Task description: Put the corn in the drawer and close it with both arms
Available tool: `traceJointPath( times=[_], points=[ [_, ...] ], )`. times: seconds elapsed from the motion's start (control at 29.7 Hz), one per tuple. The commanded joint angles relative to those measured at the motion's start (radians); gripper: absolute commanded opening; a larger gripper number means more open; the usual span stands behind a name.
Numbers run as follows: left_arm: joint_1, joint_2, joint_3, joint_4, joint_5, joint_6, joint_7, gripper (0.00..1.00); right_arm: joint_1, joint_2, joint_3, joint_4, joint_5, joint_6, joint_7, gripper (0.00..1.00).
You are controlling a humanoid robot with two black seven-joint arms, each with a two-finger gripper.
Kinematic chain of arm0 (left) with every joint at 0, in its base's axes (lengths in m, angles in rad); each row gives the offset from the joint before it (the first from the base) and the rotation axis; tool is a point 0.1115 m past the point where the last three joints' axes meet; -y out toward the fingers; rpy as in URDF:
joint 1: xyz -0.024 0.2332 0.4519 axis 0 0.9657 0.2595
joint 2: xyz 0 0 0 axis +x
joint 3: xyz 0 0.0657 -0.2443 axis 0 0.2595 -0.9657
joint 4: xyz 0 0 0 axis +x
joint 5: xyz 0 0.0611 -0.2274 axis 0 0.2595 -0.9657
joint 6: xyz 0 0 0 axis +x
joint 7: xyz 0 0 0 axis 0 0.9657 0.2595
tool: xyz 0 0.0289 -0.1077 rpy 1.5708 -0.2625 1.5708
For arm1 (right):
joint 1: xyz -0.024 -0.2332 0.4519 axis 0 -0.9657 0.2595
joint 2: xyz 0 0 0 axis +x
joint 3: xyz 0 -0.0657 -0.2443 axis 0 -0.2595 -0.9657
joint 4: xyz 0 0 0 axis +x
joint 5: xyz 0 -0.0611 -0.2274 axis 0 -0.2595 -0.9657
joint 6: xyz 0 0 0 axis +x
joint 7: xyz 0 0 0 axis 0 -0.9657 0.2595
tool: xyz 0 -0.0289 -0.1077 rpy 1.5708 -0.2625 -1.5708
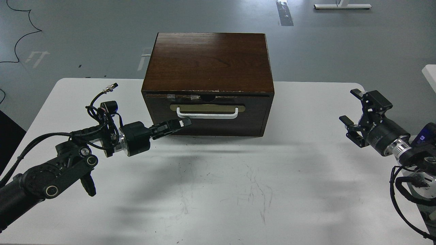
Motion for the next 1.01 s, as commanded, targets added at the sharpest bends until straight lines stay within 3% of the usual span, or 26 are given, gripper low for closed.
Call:
traceJointPath(
  times=[0.0,0.2,0.37,0.74,0.77,0.81,0.84,0.91,0.98],
  points=[
    [-0.004,0.0,0.0,0.006,-0.001,-0.009,0.0,0.0,0.001,0.0,0.001,0.0,0.0,0.0,0.0,1.0],
    [-0.003,0.0,0.0,-0.002,-0.003,-0.032,0.0,0.0,0.001,0.0,0.0,0.0,0.0,0.0,0.0,1.0],
    [0.008,0.006,0.0,-0.035,-0.003,-0.107,0.0,0.0,-0.001,0.0,0.0,0.0,0.0,0.0,0.0,1.0],
    [0.045,0.117,0.0,-0.172,-0.056,-0.116,0.0,0.0,0.001,0.0,0.001,0.002,0.002,0.0,0.0,1.0],
    [0.049,0.126,0.0,-0.184,-0.073,-0.116,0.0,0.06,-0.001,0.0,0.001,0.002,0.002,0.0,0.0,1.0],
    [0.054,0.132,0.0,-0.193,-0.09,-0.116,0.0,0.18,0.001,0.0,0.001,0.002,0.002,0.0,0.0,1.0],
    [0.066,0.146,-0.002,-0.21,-0.131,-0.116,0.0,0.54,0.001,0.0,0.001,0.002,0.002,0.0,0.0,1.0],
    [0.081,0.16,-0.005,-0.215,-0.198,-0.116,0.0,1.0,-0.001,0.0,0.003,0.002,0.002,0.0,0.0,1.0],
    [0.088,0.181,-0.016,-0.216,-0.261,-0.116,0.0,1.0,0.001,0.001,0.003,0.002,0.002,0.0,0.0,1.0]
  ],
)
